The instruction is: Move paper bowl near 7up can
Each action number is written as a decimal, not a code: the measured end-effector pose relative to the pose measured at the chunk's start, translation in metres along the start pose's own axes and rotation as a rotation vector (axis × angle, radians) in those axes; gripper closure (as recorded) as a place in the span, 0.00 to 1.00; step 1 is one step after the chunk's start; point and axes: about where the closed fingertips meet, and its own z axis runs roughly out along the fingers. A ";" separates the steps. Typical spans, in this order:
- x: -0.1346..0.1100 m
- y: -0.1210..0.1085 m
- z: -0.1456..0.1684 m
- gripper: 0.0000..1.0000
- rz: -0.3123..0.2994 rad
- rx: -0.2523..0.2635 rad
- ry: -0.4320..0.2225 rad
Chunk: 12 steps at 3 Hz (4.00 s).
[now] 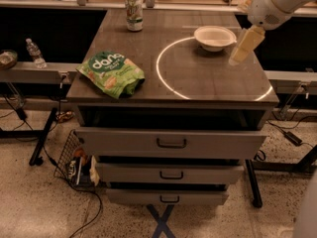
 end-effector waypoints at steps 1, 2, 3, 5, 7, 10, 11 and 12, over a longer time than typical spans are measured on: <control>-0.002 -0.017 -0.004 0.00 0.001 0.034 -0.017; -0.006 -0.020 0.013 0.00 0.032 0.027 -0.045; -0.005 -0.027 0.046 0.00 0.107 0.003 -0.088; -0.016 -0.037 0.101 0.00 0.253 -0.057 -0.153; -0.011 -0.044 0.136 0.23 0.373 -0.092 -0.140; -0.027 -0.078 0.098 1.00 0.273 0.041 -0.137; -0.027 -0.078 0.098 1.00 0.273 0.041 -0.137; -0.048 -0.090 0.106 1.00 0.232 0.073 -0.198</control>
Offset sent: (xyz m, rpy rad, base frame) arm 0.0456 0.0077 -0.0113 0.1174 -0.0195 -0.0457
